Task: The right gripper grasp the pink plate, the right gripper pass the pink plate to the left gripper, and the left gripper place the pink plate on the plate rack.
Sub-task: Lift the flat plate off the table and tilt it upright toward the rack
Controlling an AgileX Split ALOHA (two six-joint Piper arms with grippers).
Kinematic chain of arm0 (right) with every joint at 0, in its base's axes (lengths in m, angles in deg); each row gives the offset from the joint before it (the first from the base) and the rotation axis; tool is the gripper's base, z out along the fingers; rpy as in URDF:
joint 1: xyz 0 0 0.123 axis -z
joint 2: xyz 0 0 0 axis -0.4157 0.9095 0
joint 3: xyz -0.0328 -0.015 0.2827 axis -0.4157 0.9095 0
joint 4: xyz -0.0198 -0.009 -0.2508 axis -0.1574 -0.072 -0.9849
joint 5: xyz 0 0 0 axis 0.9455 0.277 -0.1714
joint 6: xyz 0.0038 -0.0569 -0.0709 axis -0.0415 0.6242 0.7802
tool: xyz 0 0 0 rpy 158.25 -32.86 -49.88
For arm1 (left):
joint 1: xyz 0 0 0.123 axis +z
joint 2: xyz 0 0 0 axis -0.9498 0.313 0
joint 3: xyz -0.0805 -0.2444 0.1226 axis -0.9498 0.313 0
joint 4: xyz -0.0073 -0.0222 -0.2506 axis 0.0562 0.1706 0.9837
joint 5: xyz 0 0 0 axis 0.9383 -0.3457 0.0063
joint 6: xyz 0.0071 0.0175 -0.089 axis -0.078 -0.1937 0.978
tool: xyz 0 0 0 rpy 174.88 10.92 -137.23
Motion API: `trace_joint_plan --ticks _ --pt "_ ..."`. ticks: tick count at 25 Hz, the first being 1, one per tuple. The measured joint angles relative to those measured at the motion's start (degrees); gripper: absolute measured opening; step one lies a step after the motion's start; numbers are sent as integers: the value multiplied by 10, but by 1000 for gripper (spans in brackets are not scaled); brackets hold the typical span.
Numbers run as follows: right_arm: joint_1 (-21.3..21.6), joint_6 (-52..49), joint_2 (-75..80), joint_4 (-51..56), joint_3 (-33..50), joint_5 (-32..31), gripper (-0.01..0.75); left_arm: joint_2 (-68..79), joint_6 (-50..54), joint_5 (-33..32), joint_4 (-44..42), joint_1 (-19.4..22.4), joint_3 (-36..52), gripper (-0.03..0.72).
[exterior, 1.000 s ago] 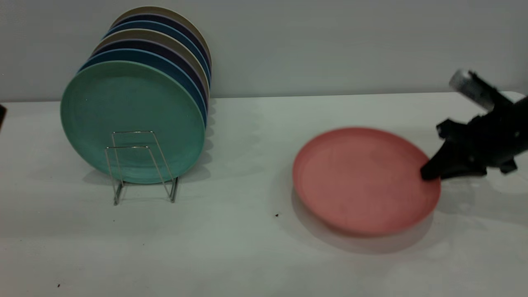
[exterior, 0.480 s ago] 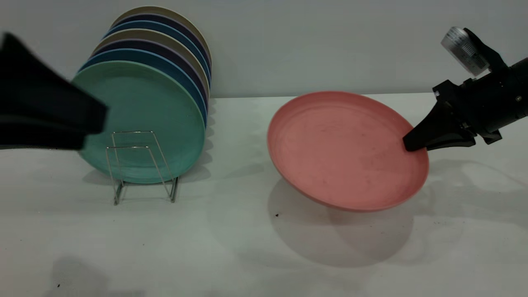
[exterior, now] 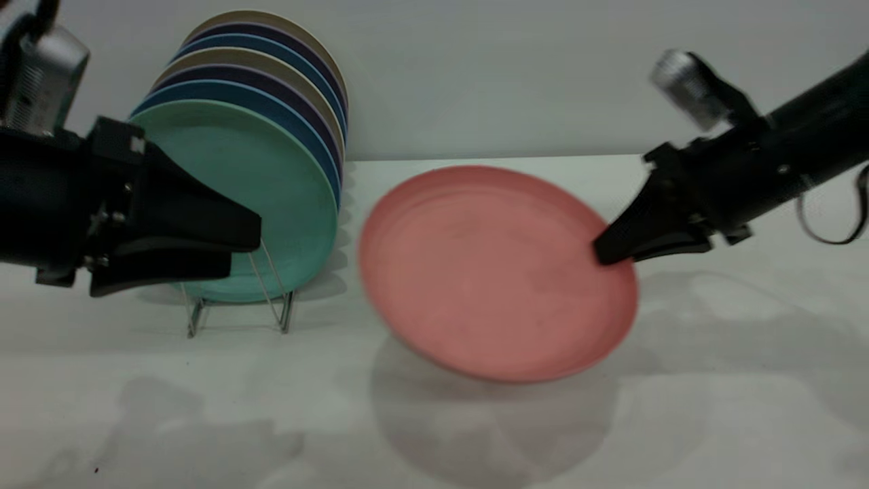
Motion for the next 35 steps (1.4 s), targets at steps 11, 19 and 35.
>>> trace_joint_plan --ticks 11,19,35 --pt "-78 2 0 64 0 -27 14 19 -33 0 37 0 -1 433" --pt "-130 15 0 118 0 -54 14 19 -33 0 37 0 -1 426" --pt "-132 42 0 158 0 -74 468 20 -62 9 34 2 -3 128"
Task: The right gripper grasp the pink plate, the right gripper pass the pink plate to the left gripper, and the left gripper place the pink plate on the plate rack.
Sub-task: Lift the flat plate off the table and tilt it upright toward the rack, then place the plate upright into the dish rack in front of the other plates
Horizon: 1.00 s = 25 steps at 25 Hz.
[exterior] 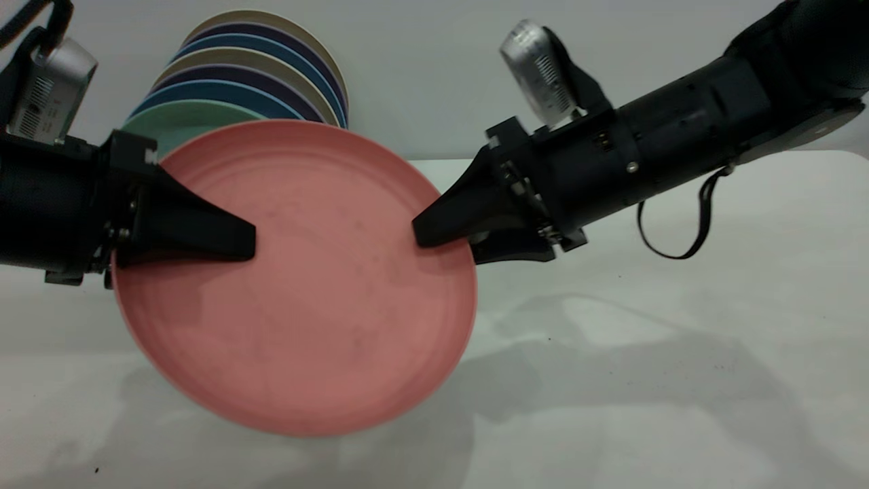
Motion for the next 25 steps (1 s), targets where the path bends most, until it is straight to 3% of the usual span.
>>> trace_joint_plan --ticks 4,11,14,20,25 --pt "63 -3 0 -3 0 -59 570 -6 -74 44 -8 0 0 128" --pt "189 -55 0 -66 0 -89 556 -57 -237 78 -15 0 -11 128" --pt "226 -96 0 -123 0 -85 546 -83 -261 93 -35 0 -33 128" --pt "249 -222 -14 -307 0 5 542 -106 -206 130 -180 0 -98 128" --pt "247 -367 -43 -486 -10 39 541 -107 -163 97 -356 0 -172 128"
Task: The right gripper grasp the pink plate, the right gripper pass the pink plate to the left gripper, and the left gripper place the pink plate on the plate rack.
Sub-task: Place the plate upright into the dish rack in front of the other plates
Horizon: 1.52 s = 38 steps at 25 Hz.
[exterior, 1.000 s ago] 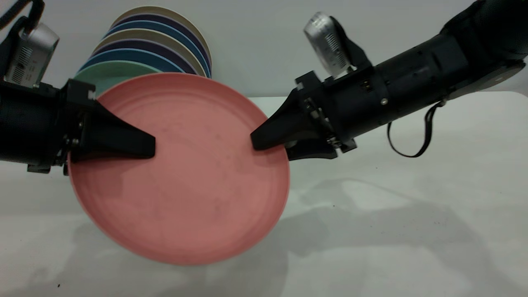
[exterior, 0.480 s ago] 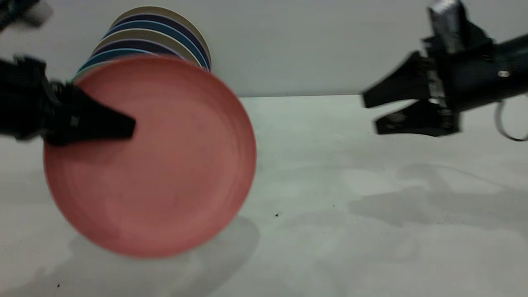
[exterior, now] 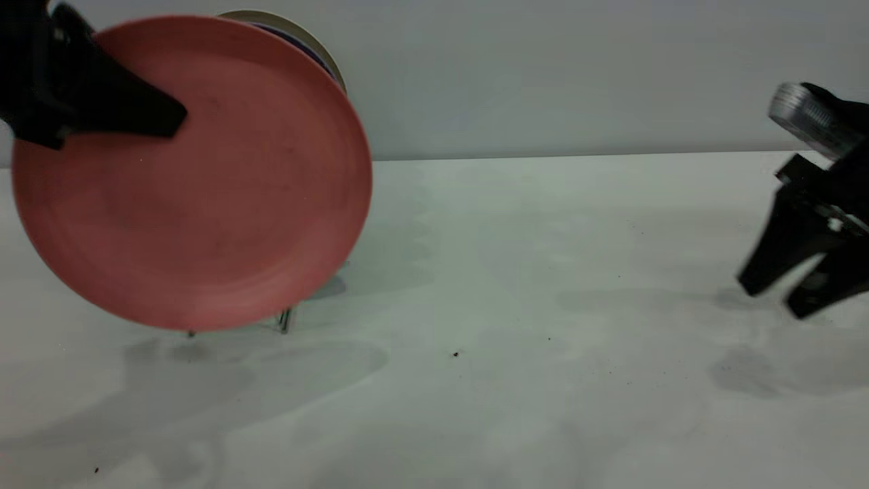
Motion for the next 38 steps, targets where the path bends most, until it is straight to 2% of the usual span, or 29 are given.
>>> trace_joint_plan --ticks 4,9,13,19,28,38 --pt "0 -98 -14 -106 -21 -2 541 0 -13 -37 -123 0 -58 128" --pt "0 -129 -22 -134 -46 -28 541 0 -63 -40 -209 0 -98 128" --pt "0 -131 -22 -134 -49 -39 541 0 -106 -33 -210 0 -121 128" --pt "0 -131 -22 -135 -49 -40 541 22 -112 -26 -206 0 -155 128" --pt "0 -132 -22 -135 -49 -41 541 75 -112 28 -206 0 -157 128" --pt "0 -132 -22 -135 -50 -41 541 116 -112 36 -206 0 -161 128"
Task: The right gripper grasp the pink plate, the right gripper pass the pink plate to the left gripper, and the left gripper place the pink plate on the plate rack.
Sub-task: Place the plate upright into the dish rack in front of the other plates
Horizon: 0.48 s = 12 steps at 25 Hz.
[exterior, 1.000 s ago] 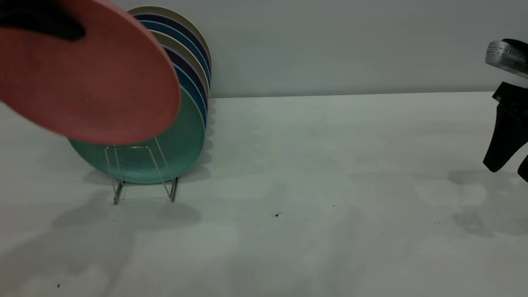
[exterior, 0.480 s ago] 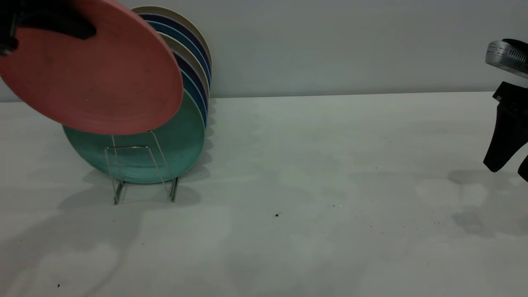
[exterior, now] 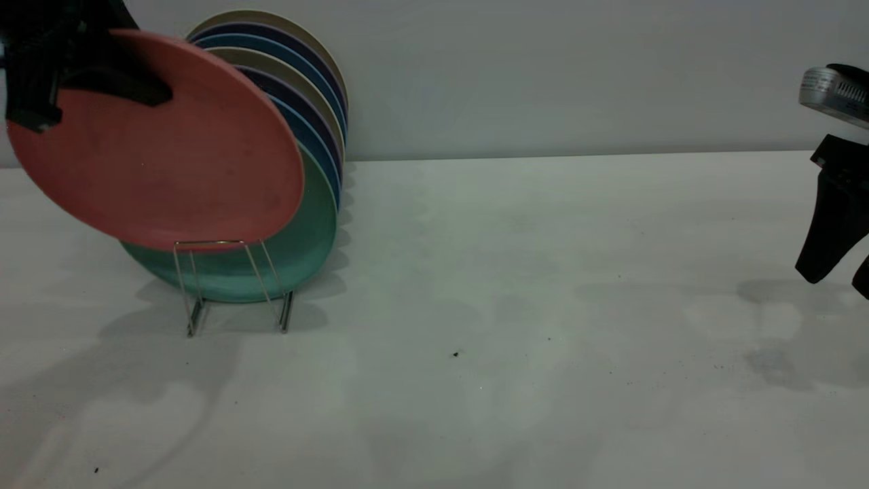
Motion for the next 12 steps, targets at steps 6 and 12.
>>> trace_joint_plan --ticks 6,12 --pt "0 -1 0 0 0 0 541 29 0 23 0 0 0 128" --pt "0 -1 0 0 0 0 541 55 0 42 0 0 0 128"
